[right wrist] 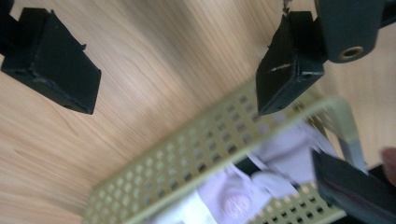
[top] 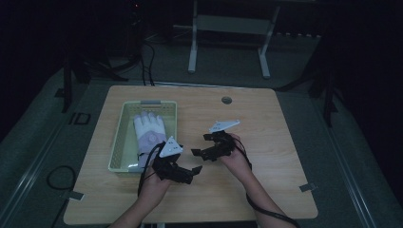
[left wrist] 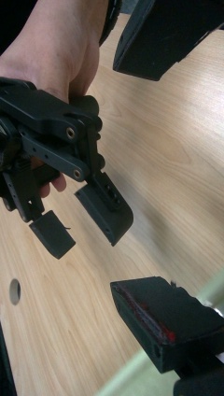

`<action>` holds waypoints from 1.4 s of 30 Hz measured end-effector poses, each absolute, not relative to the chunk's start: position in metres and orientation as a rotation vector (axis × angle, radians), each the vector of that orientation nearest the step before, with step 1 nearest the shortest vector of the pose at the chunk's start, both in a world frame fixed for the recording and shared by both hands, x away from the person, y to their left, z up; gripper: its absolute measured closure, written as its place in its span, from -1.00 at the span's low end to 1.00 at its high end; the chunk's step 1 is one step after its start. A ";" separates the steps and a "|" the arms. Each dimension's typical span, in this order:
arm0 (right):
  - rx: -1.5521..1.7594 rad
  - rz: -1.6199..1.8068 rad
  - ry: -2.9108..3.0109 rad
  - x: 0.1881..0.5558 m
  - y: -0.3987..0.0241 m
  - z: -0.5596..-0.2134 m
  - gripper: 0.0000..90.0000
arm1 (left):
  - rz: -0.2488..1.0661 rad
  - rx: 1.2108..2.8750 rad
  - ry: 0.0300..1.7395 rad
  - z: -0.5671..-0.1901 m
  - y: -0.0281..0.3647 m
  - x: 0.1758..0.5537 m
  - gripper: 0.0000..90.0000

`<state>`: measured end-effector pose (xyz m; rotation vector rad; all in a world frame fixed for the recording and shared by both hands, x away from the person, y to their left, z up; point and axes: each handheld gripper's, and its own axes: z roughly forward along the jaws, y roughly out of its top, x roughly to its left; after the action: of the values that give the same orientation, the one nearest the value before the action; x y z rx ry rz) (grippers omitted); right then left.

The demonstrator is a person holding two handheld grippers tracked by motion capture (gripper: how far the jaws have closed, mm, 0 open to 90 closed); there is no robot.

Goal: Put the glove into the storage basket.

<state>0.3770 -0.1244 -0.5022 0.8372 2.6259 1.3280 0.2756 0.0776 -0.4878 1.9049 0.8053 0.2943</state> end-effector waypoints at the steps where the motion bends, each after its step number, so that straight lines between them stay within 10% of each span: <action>1: 0.840 1.314 2.624 0.376 -0.129 -0.505 -0.69 | 0.294 1.900 0.790 -0.489 0.075 0.275 -1.00; 42: 0.837 1.168 2.554 0.342 -0.232 -0.562 -0.67 | 0.113 2.135 0.549 -0.562 -0.004 0.263 -1.00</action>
<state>0.3422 -0.2319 -0.5623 0.8372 2.5537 1.1678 0.2633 -0.0044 -0.5621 2.1349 0.5489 0.1131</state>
